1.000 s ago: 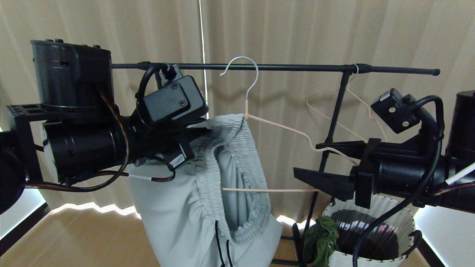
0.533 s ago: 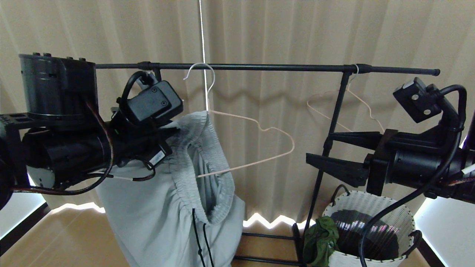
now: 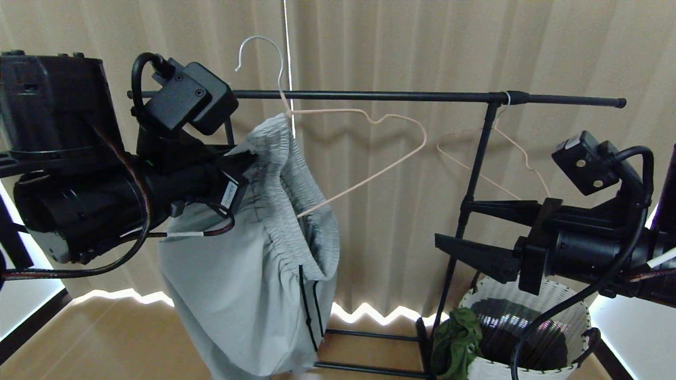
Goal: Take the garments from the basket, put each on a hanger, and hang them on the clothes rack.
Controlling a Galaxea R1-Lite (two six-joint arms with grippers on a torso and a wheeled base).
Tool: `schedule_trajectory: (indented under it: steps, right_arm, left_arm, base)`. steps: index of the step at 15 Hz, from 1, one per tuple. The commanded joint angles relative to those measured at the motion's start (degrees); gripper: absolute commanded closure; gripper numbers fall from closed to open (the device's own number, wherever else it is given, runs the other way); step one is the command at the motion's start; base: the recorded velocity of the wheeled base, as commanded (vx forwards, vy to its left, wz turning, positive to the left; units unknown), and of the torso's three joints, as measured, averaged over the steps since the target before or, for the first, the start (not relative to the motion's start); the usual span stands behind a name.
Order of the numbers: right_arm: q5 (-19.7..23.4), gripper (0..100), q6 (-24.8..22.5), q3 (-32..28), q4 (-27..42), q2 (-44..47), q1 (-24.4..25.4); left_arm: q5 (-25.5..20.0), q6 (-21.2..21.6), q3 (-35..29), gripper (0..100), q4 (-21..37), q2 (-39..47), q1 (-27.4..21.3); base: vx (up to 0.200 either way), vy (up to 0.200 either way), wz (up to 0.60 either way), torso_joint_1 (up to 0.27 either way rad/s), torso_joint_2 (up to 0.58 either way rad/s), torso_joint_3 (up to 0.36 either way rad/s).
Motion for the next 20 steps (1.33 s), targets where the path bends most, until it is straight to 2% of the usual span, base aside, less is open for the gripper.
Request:
schedule_trajectory:
  steps: [1, 3, 7, 9, 12, 16, 20]
  right_arm:
    - [0.1, 0, 0.1, 0.5, 0.0, 1.0, 0.3]
    - [0.1, 0, 0.1, 0.4, 0.0, 1.3, 0.8]
    - [0.2, 0, 0.6, 1.6, -0.5, 4.5, 5.3]
    - [-0.1, 0, 0.9, 1.6, -4.2, 7.3, 6.6]
    - [-2.8, 0, 3.6, 0.7, -9.8, 11.9, 8.7]
    - [-5.9, 0, 4.7, -1.7, -11.2, 16.5, 9.3]
    - [-6.3, 0, 4.7, -1.9, -13.1, 18.9, 9.1]
  left_arm:
    - [-0.1, 0.0, -0.1, 100, -0.7, 0.2, -1.0]
    - [0.0, 0.0, -0.2, 100, -1.8, 0.4, -1.9]
    - [-0.1, -0.1, -0.5, 100, -5.6, 2.6, -2.2]
    - [-0.2, -0.1, -0.9, 100, -8.0, 3.1, -3.3]
    - [-0.1, -0.1, -1.2, 100, -8.1, 2.7, -6.0]
    - [-0.3, 0.0, -1.3, 100, -8.3, 2.5, -7.9]
    - [-0.3, 0.1, -1.2, 100, -8.6, 1.4, -9.5]
  base:
    - [0.0, 0.0, 0.0, 0.0, 0.0, 0.0]
    - [0.0, 0.0, 0.0, 0.0, 0.0, 0.0]
    - [0.0, 0.0, 0.0, 0.0, 0.0, 0.0]
    - [0.0, 0.0, 0.0, 0.0, 0.0, 0.0]
    - [0.0, 0.0, 0.0, 0.0, 0.0, 0.0]
    - [0.0, 0.0, 0.0, 0.0, 0.0, 0.0]
    - [0.0, 0.0, 0.0, 0.0, 0.0, 0.0]
